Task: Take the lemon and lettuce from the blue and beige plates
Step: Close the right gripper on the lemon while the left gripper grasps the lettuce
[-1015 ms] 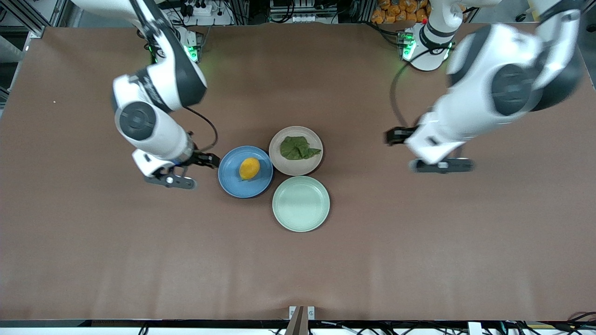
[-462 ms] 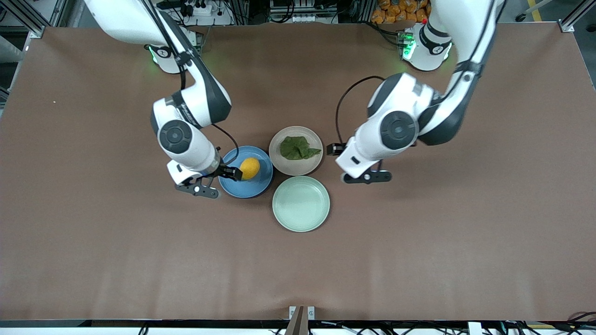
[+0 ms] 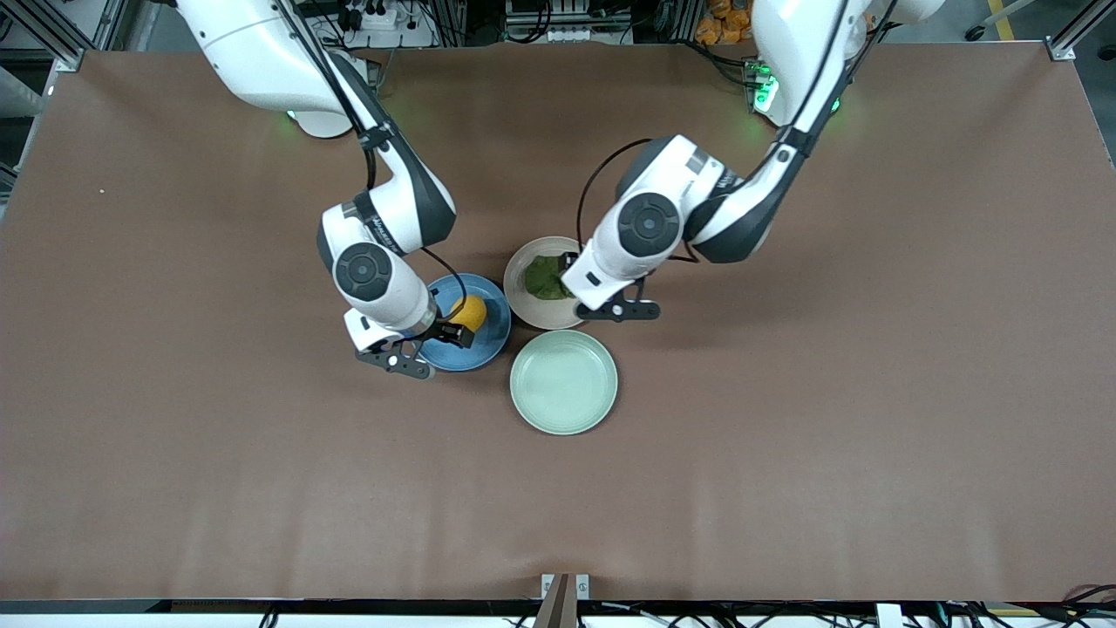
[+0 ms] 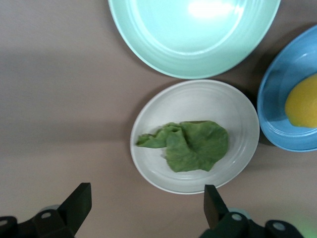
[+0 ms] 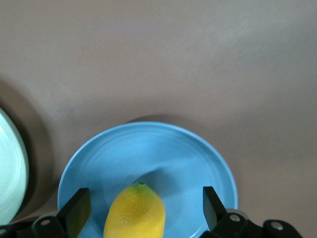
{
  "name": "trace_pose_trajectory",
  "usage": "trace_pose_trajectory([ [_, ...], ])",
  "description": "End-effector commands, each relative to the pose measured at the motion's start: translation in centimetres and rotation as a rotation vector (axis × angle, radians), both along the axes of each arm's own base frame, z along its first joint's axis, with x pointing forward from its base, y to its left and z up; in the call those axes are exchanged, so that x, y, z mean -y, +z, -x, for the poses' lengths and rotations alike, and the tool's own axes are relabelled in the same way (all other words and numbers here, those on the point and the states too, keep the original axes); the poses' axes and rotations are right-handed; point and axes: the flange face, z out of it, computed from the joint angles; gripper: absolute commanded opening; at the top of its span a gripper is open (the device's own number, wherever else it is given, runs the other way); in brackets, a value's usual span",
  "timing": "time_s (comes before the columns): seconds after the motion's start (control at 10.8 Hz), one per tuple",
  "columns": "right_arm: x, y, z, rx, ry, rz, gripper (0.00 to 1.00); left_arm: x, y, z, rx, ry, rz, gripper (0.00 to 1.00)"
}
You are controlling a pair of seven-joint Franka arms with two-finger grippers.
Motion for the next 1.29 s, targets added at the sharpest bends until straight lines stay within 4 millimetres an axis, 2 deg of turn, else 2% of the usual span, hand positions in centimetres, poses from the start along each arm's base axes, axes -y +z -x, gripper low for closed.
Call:
trace_pose_trajectory([
  [0.0,-2.0,-2.3,0.9,0.003,-0.024,-0.01,1.0,1.6,-2.2,2.3,0.046,0.032,0.008,1.0],
  [0.18,-2.5,-4.2,1.6,-0.021,-0.008,0.006,1.0,3.5,-3.1,3.5,0.067,0.089,0.014,1.0],
  [0.28,-3.1,-4.7,2.5,-0.031,0.019,0.019,1.0,3.8,-3.5,3.8,0.075,0.102,0.0,1.0],
  [0.46,-3.1,-5.5,3.3,-0.049,0.032,0.033,0.99,3.7,-4.6,4.4,0.107,0.153,-0.018,1.0],
  [0.55,-3.8,-5.6,4.0,-0.058,0.046,0.038,0.94,4.7,-6.3,5.6,0.12,0.167,-0.012,1.0],
  [0.65,-4.4,-5.4,4.6,-0.073,0.062,0.05,0.82,5.1,-7.2,5.9,0.128,0.167,-0.014,1.0],
  [0.83,-4.7,-4.7,5.1,-0.077,0.133,0.109,0.3,5.0,-8.1,6.0,0.125,0.164,-0.024,1.0],
  [0.92,-4.2,-3.0,5.0,-0.075,0.237,0.162,0.0,5.0,-8.8,6.0,0.12,0.164,-0.029,1.0],
  [1.2,1.6,5.0,0.8,-0.094,0.272,0.141,0.0,4.8,-9.6,5.8,0.112,0.172,-0.037,1.0],
])
